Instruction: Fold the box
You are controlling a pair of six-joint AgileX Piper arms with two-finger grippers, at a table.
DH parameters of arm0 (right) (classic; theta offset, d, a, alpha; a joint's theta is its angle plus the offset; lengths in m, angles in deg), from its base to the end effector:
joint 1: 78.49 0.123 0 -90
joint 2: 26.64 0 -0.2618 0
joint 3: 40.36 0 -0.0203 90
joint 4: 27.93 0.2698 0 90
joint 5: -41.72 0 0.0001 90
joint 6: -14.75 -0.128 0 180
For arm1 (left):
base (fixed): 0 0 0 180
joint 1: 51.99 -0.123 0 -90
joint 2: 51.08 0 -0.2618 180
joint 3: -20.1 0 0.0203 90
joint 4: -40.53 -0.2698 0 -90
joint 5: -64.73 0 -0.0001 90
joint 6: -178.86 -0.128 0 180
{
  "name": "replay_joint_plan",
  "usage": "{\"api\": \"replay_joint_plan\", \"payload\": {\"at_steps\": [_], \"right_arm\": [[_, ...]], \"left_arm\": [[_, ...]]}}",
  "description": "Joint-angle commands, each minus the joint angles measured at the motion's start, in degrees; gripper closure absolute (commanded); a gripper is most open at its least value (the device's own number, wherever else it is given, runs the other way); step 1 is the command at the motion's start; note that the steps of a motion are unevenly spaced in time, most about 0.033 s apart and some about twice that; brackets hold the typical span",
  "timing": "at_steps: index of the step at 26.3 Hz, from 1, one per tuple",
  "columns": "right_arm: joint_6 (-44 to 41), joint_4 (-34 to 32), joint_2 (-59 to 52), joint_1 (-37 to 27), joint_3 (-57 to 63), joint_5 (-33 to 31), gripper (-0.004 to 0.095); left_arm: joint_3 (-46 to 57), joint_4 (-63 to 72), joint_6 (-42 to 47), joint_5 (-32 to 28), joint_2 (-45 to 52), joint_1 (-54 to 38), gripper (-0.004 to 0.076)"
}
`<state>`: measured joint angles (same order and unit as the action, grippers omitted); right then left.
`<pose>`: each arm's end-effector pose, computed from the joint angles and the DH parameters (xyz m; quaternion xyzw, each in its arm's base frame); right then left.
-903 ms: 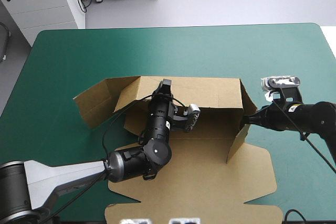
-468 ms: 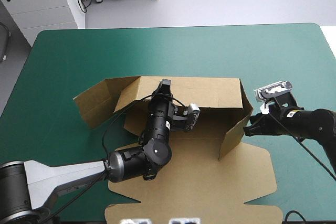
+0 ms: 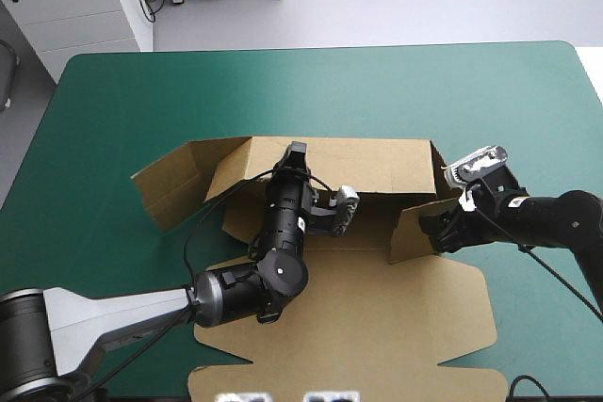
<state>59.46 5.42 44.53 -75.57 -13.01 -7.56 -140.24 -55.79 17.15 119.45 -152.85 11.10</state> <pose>0.2528 0.0663 0.2583 -0.2623 0.8903 0.1490 0.3412 0.2571 -0.2769 0.2272 0.6328 0.4603 0.4572 0.4227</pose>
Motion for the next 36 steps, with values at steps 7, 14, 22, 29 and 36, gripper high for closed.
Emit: {"api": "replay_joint_plan", "payload": {"at_steps": [7,14,22,29,36], "right_arm": [[2.38,6.56,-0.65,0.08,4.18,5.3,0.0308],[10.61,19.25,-1.0,0.08,10.01,12.84,0.0373],[15.15,25.12,0.27,0.08,10.15,14.95,0.0446],[16.78,26.69,2.85,8.06,10.15,22.61,0.0531],[15.58,26.68,2.85,9.8,10.15,27.98,0.068]], "left_arm": [[-0.72,0.0,0.28,1.89,1.7,0.34,0.0731],[-0.72,-1.07,0.28,3.05,1.7,0.34,0.0731],[-0.72,-5.87,0.75,2.63,1.7,0.34,0.0731],[-0.72,-7.16,2.23,1.38,1.7,0.34,0.0731],[-0.72,-8.3,2.23,1.26,1.7,0.34,0.0731]]}}
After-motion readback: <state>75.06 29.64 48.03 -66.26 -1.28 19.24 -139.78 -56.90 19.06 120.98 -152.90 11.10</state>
